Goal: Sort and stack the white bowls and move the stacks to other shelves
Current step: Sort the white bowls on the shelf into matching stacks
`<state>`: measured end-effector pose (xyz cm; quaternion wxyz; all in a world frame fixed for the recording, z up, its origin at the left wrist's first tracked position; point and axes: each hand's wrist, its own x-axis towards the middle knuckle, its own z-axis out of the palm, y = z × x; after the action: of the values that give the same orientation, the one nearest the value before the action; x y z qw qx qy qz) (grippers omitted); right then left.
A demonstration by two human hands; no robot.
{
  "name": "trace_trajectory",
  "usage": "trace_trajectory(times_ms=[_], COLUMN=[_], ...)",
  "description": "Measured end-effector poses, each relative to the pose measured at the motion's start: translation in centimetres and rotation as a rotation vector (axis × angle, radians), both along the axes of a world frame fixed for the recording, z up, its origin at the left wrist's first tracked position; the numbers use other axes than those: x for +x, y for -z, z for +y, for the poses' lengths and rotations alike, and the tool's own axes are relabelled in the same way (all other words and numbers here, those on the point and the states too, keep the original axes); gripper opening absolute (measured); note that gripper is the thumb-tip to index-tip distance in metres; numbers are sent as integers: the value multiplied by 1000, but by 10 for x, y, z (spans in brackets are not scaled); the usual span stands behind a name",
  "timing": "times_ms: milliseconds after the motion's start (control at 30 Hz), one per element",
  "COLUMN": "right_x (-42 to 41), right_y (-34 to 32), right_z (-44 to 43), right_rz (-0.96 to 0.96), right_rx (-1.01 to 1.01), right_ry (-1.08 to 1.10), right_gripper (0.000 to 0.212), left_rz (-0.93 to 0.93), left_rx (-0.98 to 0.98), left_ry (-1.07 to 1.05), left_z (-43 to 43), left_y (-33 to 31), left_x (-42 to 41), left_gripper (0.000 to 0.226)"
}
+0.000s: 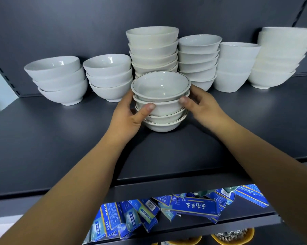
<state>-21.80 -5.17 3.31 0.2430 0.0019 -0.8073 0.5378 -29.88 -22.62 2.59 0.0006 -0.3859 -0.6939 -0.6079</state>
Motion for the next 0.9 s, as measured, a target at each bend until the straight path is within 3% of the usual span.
trace_trajectory(times_ms=[100,400,600,900], right_x=[0,1,2,2], right_y=[4,3,6,6], right_z=[2,3,5,7], right_rz=[38,116,74,101], right_rx=[11,-6,-33,-103], right_ry=[16,12,-42,-51], right_gripper=[73,76,66,63], left_rz=[-6,-1,15,-7], left_rx=[15,-83,-81,-29], left_ry=[18,54,33,50], left_z=[-1,-2,-1,1], left_y=[3,8,8,7], left_x=[-3,-7,-7,-5], left_gripper=[62,72,92,75])
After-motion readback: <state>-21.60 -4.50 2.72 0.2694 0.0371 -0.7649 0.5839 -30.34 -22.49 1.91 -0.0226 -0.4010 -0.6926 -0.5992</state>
